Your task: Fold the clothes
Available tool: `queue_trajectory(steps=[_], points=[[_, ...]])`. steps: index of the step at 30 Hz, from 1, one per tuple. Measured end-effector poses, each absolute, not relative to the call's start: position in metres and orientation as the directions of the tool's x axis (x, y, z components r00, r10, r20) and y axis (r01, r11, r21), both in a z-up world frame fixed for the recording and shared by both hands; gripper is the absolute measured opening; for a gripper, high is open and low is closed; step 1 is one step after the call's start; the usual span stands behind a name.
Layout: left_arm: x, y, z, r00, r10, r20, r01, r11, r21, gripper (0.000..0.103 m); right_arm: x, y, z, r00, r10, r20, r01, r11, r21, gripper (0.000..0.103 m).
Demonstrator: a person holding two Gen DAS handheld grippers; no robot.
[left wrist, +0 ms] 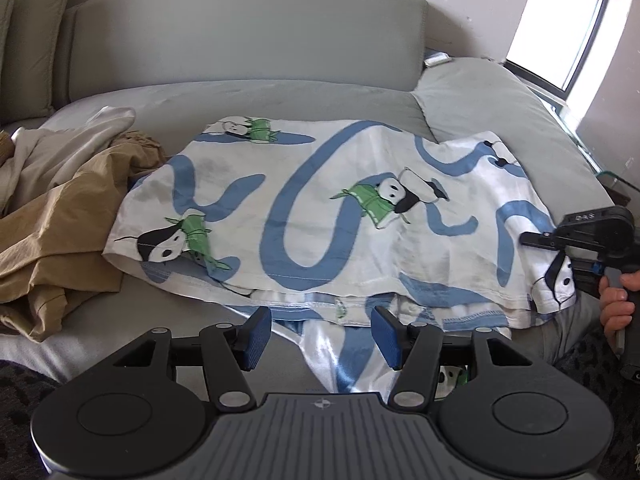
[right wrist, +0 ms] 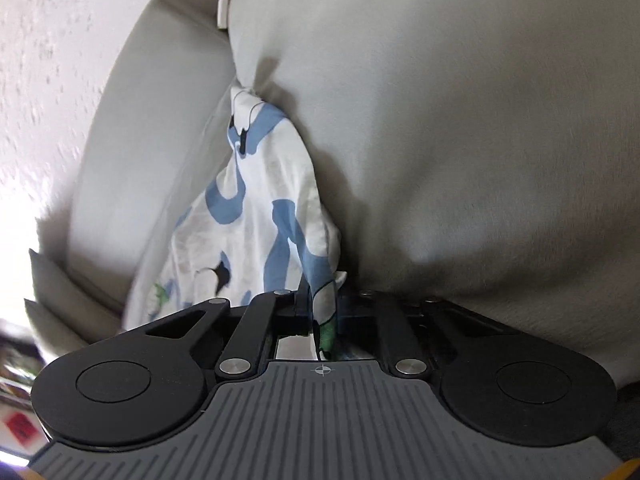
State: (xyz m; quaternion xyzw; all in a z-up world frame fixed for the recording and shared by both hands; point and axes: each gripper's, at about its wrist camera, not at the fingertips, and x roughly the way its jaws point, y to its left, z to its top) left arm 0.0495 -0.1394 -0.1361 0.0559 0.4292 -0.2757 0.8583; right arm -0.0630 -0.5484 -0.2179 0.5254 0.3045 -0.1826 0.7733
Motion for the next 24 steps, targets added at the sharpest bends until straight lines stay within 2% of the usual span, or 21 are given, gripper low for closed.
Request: queue_trajectory(steps=[5,17,24], points=[[0.057,-0.123,-0.133,0.494,-0.433,-0.754,0.490,0.855,-0.170,0.055,-0.027,-0.505,-0.180,0.720,-0.053,-0.692,0.602,0.544,0.584,0.003],[0.075,-0.037,-0.102,0.603,-0.429,-0.673,0.343,0.901,-0.267,0.059,0.060,-0.400,-0.091,0.677,-0.276,-0.683,0.537,0.819,0.201,0.003],[0.089,0.029,-0.095,0.683,-0.327,-0.653,0.167,0.941,-0.295,0.059,0.135,-0.284,-0.094,0.705,-0.171,-0.689,0.292,0.954,0.062,0.003]])
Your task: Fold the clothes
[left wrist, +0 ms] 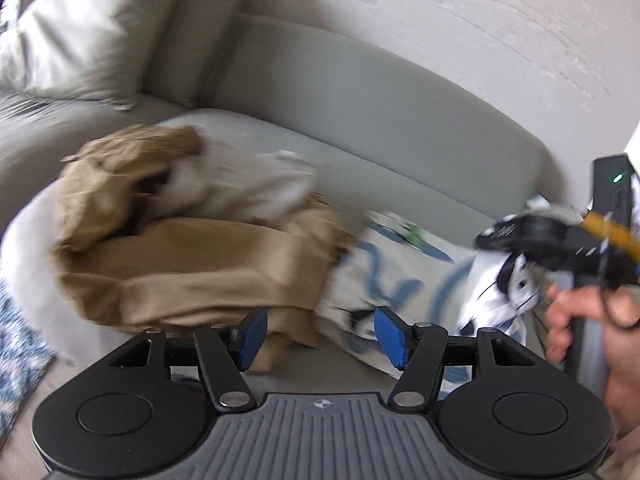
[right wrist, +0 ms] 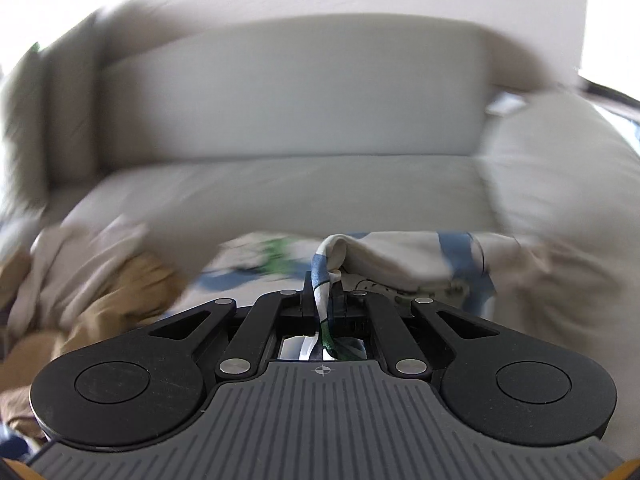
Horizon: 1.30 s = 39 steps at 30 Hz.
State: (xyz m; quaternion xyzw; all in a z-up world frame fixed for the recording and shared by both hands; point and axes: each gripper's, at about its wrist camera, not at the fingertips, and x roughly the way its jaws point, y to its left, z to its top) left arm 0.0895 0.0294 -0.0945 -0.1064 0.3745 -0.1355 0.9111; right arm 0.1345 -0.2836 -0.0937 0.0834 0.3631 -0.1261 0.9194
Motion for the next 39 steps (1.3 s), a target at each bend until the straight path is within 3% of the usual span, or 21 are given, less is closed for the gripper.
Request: queue_trajectory(steps=[10,12,13,14,21,22,23,25,30,37,39], points=[[0.098,0.063,-0.105,0.672,-0.335,-0.661,0.098,0.924,-0.368,0.059,0.169,-0.179,-0.136,0.616,-0.003,-0.787,-0.005,1.000,-0.008,0.007],[0.099,0.065,-0.107,0.667,-0.344,-0.661,0.096,0.919,-0.382,0.059,0.171,-0.166,-0.138,0.599,0.020,-0.801,-0.048,0.999,-0.011,0.026],[0.100,0.064,-0.106,0.667,-0.353,-0.657,0.104,0.916,-0.386,0.059,0.171,-0.167,-0.133,0.600,0.027,-0.799,-0.043,0.999,0.002,0.045],[0.100,0.063,-0.106,0.667,-0.362,-0.651,0.115,0.914,-0.390,0.059,0.167,-0.175,-0.126,0.609,0.037,-0.793,-0.027,0.999,0.026,0.055],[0.103,0.012,-0.103,0.606,-0.532,-0.592,0.353,0.846,-0.399,0.057,0.135,-0.271,-0.081,0.670,0.124,-0.732,0.161,0.938,0.307,0.055],[0.105,-0.004,-0.104,0.585,-0.562,-0.584,0.406,0.827,-0.389,0.057,0.133,-0.288,-0.081,0.673,0.106,-0.732,0.209,0.922,0.325,0.048],[0.108,-0.020,-0.105,0.562,-0.591,-0.579,0.457,0.805,-0.378,0.056,0.135,-0.303,-0.084,0.669,0.085,-0.738,0.255,0.907,0.335,0.034],[0.117,-0.051,-0.110,0.518,-0.623,-0.585,0.530,0.771,-0.352,0.056,0.142,-0.324,-0.097,0.646,0.070,-0.760,0.321,0.879,0.354,0.017],[0.154,-0.101,-0.140,0.549,-0.485,-0.681,0.516,0.837,-0.181,0.054,0.166,-0.361,-0.139,0.562,0.069,-0.824,0.446,0.814,0.372,0.015],[0.170,-0.081,-0.166,0.534,-0.432,-0.727,0.451,0.873,-0.189,0.052,0.195,-0.356,-0.160,0.531,-0.055,-0.846,0.397,0.898,0.190,0.015],[0.171,-0.077,-0.167,0.535,-0.434,-0.725,0.449,0.873,-0.192,0.051,0.200,-0.361,-0.162,0.516,-0.018,-0.856,0.412,0.882,0.230,0.018]])
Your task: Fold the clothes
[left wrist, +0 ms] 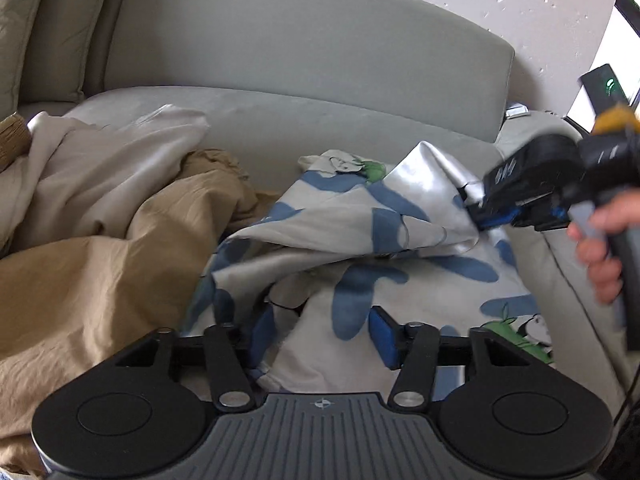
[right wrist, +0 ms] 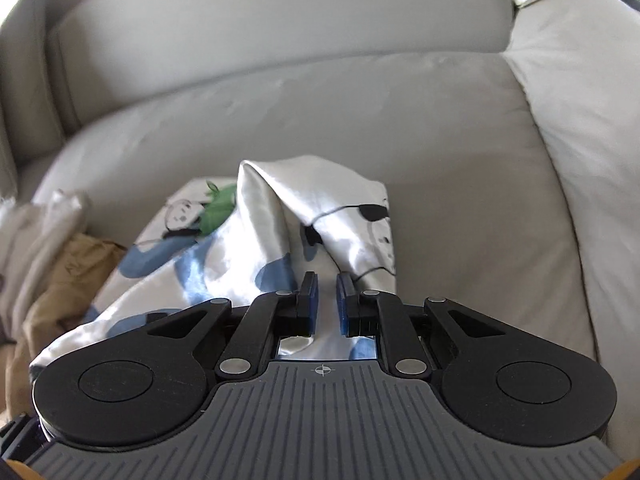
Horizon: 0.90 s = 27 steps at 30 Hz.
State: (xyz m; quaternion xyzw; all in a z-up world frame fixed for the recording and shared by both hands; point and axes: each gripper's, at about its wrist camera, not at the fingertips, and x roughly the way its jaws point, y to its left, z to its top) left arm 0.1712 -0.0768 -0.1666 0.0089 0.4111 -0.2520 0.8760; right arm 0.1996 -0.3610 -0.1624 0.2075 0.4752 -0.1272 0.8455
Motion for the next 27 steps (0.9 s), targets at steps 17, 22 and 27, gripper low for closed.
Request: queue_trajectory(steps=[17,22,27], points=[[0.172,-0.079,-0.167,0.535,-0.438,-0.722,0.459,0.869,-0.187,0.051,0.192,-0.361,-0.164,0.525,0.190,-0.830,0.312,0.864,0.396,0.005],[0.172,-0.079,-0.167,0.538,-0.438,-0.720,0.458,0.869,-0.186,0.051,0.201,-0.357,-0.144,0.615,0.238,-0.752,0.308,0.806,0.506,0.002],[0.173,-0.075,-0.166,0.539,-0.446,-0.715,0.443,0.872,-0.209,0.052,0.233,-0.353,-0.127,0.766,0.208,-0.608,0.357,0.649,0.672,0.044]])
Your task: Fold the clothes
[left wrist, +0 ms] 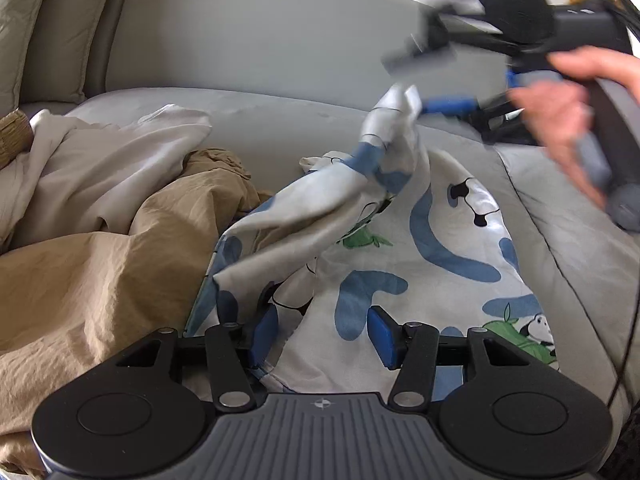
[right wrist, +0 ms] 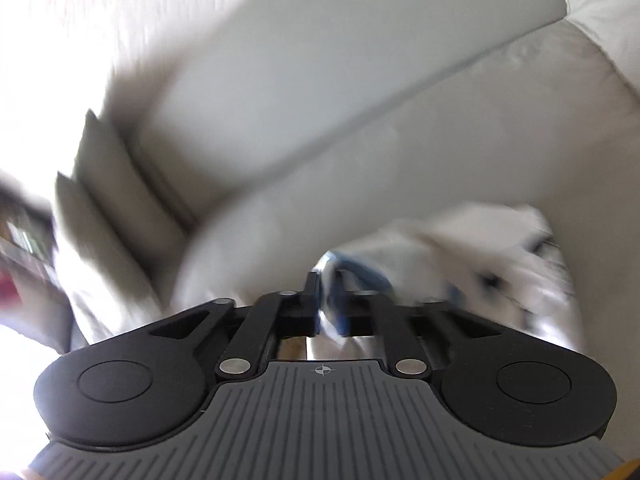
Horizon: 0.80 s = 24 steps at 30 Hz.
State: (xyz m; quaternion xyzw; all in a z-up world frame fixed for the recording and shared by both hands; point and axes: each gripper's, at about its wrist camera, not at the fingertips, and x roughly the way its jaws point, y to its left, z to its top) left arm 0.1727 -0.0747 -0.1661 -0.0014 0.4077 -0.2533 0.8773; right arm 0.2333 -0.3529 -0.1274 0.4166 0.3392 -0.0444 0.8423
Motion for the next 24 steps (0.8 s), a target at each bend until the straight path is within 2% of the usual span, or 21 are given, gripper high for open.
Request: queue_trajectory(steps=[1,2,11,12,13,14,15,16,20,22,24], points=[[0.172,-0.073,-0.165,0.539,-0.451,-0.712,0.440,0.871,-0.219,0.052,0.239,-0.351,-0.129,0.765,0.195,-0.614,0.378,0.636,0.673,0.079],[0.172,-0.071,-0.165,0.540,-0.456,-0.708,0.436,0.870,-0.228,0.052,0.242,-0.349,-0.130,0.762,0.179,-0.622,0.399,0.627,0.669,0.084],[0.173,-0.062,-0.158,0.586,-0.475,-0.656,0.379,0.877,-0.297,0.051,0.160,-0.359,-0.096,0.765,0.162,-0.624,0.286,0.782,0.554,0.082],[0.173,-0.063,-0.157,0.593,-0.469,-0.655,0.372,0.881,-0.294,0.051,0.153,-0.362,-0.095,0.756,0.171,-0.632,0.277,0.791,0.545,0.080],[0.172,-0.065,-0.157,0.599,-0.459,-0.656,0.369,0.886,-0.282,0.051,0.155,-0.359,-0.098,0.743,0.177,-0.646,0.267,0.807,0.527,0.069],[0.170,-0.067,-0.156,0.605,-0.447,-0.659,0.367,0.891,-0.267,0.051,0.158,-0.357,-0.100,0.728,0.182,-0.661,0.256,0.822,0.508,0.048],[0.169,-0.070,-0.156,0.612,-0.435,-0.660,0.365,0.896,-0.252,0.051,0.160,-0.355,-0.103,0.714,0.186,-0.675,0.245,0.837,0.490,0.035],[0.166,-0.073,-0.155,0.617,-0.431,-0.659,0.375,0.897,-0.235,0.051,0.162,-0.352,-0.105,0.699,0.190,-0.689,0.233,0.851,0.471,0.013],[0.162,-0.073,-0.154,0.610,-0.458,-0.647,0.423,0.878,-0.223,0.051,0.172,-0.343,-0.114,0.638,0.200,-0.744,0.179,0.901,0.396,0.009],[0.162,-0.070,-0.155,0.603,-0.469,-0.645,0.435,0.871,-0.227,0.051,0.178,-0.338,-0.119,0.613,0.205,-0.763,0.155,0.916,0.370,0.011],[0.166,-0.067,-0.158,0.602,-0.454,-0.657,0.420,0.880,-0.223,0.050,0.195,-0.335,-0.128,0.623,0.223,-0.750,0.160,0.902,0.402,0.014]])
